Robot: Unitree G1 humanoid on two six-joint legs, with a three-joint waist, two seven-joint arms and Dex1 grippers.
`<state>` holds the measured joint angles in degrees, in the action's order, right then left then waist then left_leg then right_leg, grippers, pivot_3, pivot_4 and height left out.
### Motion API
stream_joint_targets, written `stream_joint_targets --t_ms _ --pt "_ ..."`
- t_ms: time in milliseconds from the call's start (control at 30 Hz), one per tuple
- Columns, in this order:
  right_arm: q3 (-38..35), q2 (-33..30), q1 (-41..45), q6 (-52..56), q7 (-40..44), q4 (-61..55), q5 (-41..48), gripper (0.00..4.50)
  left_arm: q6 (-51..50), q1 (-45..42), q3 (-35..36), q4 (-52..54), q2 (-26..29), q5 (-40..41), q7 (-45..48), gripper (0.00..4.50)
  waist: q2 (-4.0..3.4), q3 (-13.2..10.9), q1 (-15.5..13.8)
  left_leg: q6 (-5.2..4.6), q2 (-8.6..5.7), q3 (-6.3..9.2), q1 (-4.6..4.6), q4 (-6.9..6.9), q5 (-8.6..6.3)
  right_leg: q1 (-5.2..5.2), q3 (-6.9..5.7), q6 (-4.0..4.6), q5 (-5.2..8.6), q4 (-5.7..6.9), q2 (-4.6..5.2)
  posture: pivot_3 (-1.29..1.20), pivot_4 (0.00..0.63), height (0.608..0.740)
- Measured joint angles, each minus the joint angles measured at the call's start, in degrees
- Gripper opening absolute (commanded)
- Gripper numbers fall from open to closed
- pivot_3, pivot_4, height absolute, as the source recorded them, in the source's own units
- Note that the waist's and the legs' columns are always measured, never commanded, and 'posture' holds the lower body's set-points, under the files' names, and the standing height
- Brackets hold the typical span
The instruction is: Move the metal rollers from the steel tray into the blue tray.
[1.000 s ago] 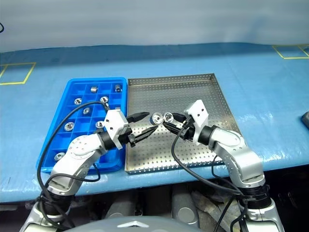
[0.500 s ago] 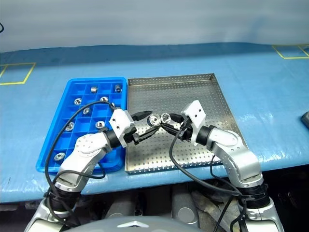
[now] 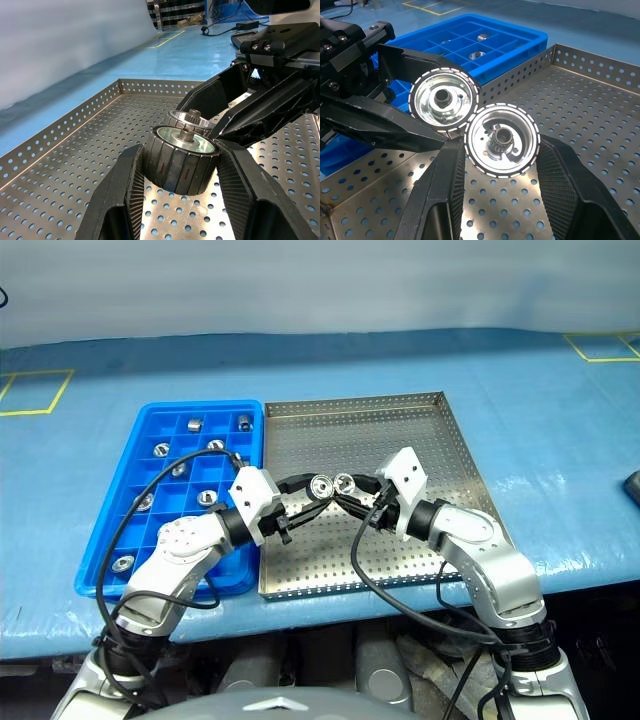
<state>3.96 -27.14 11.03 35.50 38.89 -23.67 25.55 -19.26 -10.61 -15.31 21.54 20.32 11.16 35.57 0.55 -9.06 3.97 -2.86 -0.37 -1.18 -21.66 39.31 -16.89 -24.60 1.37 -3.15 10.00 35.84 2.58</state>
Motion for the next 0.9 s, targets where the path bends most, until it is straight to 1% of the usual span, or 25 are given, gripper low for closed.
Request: stream_joint_targets --t_ms 500,900 --pt "0.27 0.01 0.70 0.00 -0.15 0.53 -0.34 1.72 -0.17 0.14 0.22 0.00 0.09 0.00 -0.73 1.84 0.00 0.00 -0.01 0.00 0.00 0.00 0.00 0.00 0.00 0.00 0.00 0.00 0.00 0.00 0.00 -0.14 0.150 0.740" --pt "2.82 0.82 2.36 -0.16 -0.45 3.08 -0.39 1.72 -0.40 2.83 1.97 1.11 1.19 0.82 -1.27 1.84 0.00 0.00 -0.04 0.00 0.01 0.01 0.00 0.00 0.00 0.00 -0.01 0.00 0.00 0.00 0.01 -0.13 0.150 0.740"
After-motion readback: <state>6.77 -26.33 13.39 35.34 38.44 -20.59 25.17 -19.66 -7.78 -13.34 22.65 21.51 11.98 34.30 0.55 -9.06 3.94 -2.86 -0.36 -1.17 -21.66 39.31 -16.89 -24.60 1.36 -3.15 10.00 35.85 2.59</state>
